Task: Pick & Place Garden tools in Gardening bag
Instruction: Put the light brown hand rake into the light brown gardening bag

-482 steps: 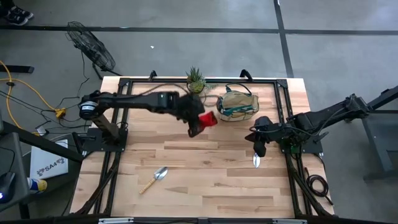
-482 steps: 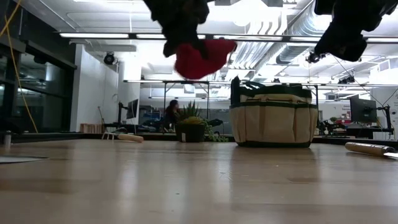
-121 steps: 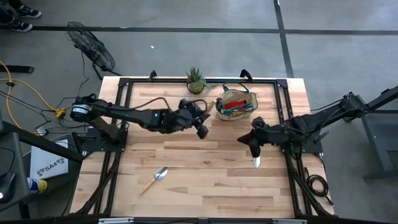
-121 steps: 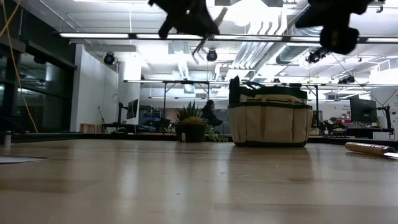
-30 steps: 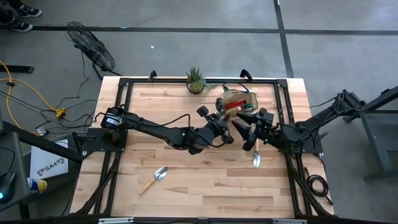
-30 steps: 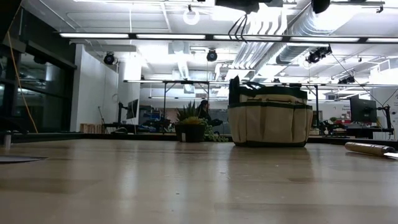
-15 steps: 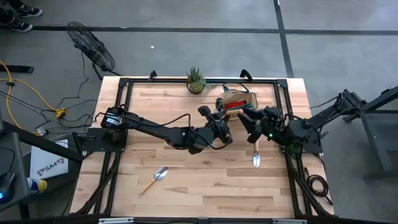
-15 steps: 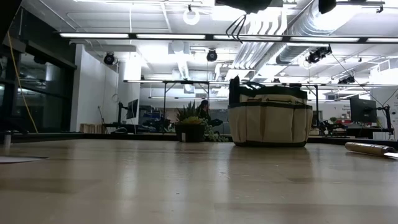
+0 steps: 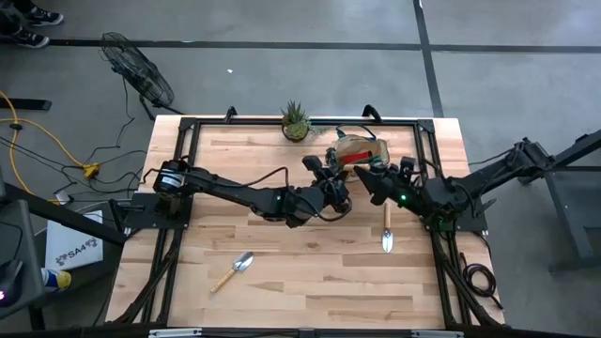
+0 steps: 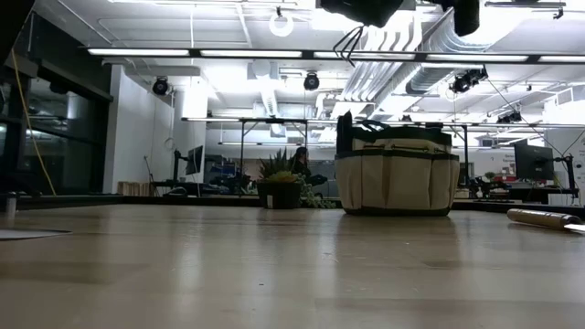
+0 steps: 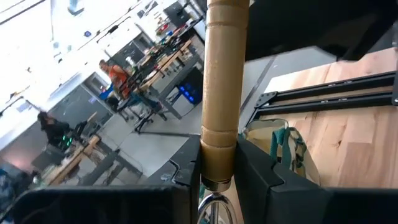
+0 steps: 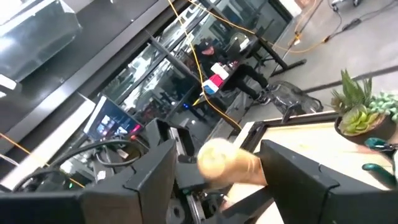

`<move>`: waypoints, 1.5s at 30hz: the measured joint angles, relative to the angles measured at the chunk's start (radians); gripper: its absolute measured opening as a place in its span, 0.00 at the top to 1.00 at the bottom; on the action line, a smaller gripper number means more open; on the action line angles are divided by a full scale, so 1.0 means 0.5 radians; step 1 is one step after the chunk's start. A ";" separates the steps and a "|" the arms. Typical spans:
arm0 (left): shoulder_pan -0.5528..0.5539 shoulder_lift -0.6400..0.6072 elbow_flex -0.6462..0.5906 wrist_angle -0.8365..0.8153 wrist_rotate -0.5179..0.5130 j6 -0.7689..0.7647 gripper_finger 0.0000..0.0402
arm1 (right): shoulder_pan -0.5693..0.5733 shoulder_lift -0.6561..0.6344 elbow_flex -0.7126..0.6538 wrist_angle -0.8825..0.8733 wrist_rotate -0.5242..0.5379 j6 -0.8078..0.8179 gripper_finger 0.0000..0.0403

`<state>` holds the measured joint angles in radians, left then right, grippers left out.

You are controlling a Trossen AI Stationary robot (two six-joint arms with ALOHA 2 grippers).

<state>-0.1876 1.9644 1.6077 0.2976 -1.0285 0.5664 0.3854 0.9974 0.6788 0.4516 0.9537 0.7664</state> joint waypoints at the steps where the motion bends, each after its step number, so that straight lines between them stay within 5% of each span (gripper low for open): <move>1: 0.000 0.000 0.000 0.000 0.005 0.015 0.85 | -0.020 0.007 0.000 0.000 -0.017 0.029 0.44; 26: 0.050 -0.002 -0.002 -0.018 0.050 0.078 0.85 | -0.065 0.013 0.000 -0.119 0.062 0.257 0.45; 45: 0.048 -0.005 -0.003 -0.033 0.045 0.083 0.85 | -0.066 0.014 -0.002 -0.132 0.186 0.225 0.80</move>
<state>-0.1638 1.9621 1.6062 0.2810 -1.0062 0.6079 0.3523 1.0042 0.6777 0.3859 1.0467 0.8787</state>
